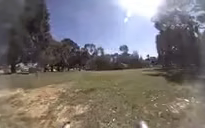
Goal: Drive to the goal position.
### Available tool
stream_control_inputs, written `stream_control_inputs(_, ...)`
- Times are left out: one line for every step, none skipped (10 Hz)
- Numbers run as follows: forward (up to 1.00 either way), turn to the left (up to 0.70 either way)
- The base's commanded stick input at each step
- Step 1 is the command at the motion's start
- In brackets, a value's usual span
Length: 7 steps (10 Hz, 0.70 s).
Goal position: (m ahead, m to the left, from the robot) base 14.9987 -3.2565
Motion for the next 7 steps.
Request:
stream_control_inputs(1.00, 0.00)
stream_control_inputs(1.00, 0.00)
stream_control_inputs(1.00, 0.00)
stream_control_inputs(1.00, 0.00)
stream_control_inputs(1.00, 0.00)
stream_control_inputs(1.00, 0.00)
stream_control_inputs(1.00, 0.00)
